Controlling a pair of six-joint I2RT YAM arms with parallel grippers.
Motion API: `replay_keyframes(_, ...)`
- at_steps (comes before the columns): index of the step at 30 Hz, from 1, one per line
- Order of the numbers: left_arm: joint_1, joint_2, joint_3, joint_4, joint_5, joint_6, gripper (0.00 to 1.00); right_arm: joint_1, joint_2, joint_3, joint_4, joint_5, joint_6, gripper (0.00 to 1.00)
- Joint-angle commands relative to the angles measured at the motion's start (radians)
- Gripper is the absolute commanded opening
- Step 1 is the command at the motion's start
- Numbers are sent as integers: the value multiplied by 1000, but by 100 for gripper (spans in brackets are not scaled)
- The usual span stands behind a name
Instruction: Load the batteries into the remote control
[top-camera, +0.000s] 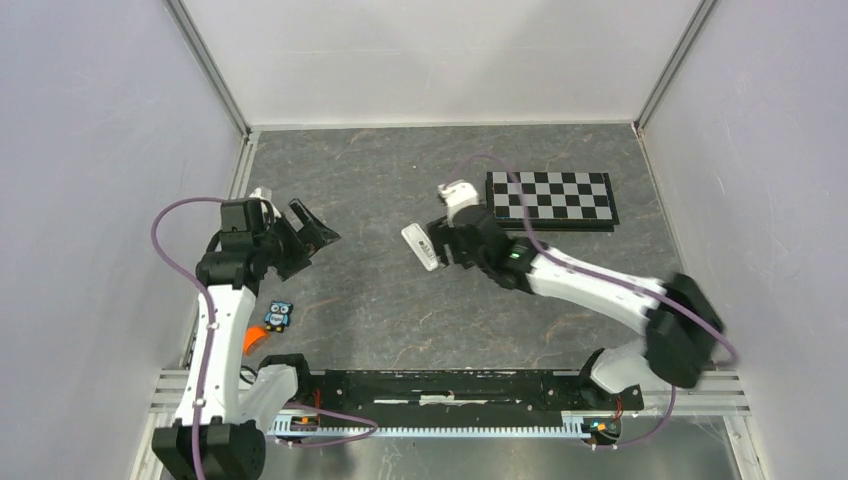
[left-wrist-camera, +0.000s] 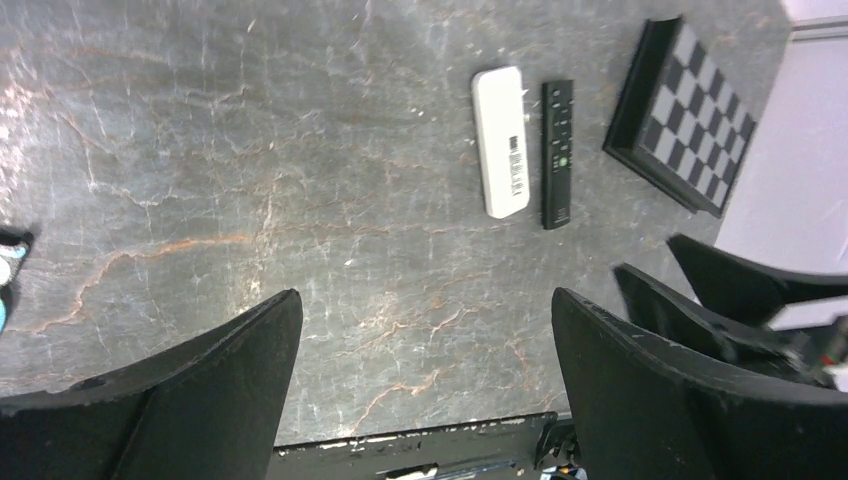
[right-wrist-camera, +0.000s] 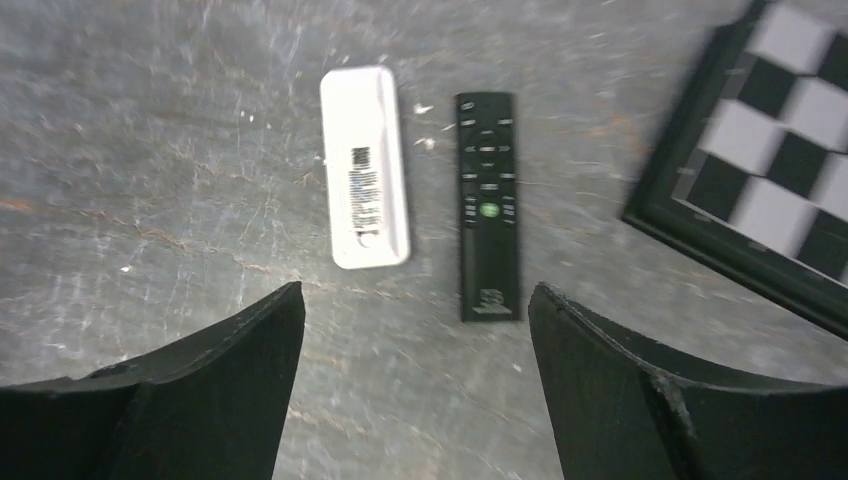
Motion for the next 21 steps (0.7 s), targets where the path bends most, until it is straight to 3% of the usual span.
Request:
replay_keyframes(1, -19, -112, 109, -46, -33, 83, 100, -30, -301, -133, -57, 190, 26, 87)
replay_keyframes(5, -25, -187, 186, -89, -66, 112, 100, -52, -593, -190, -201, 466, 66, 90)
replay_keyframes(7, -26, -210, 245, -127, -85, 111, 100, -55, -714, -171, -276, 592, 71, 97)
replay_keyframes(10, -26, -250, 337, -197, -156, 124, 100, -55, -866, -107, -386, 737, 69, 98)
replay_keyframes(15, -25, -290, 487, -296, -280, 125, 100, -55, -1003, 73, -485, 880, -20, 98)
replay_keyframes(21, -26, -307, 649, -364, -312, 123, 100, -55, -1057, 269, -386, 986, -235, 98)
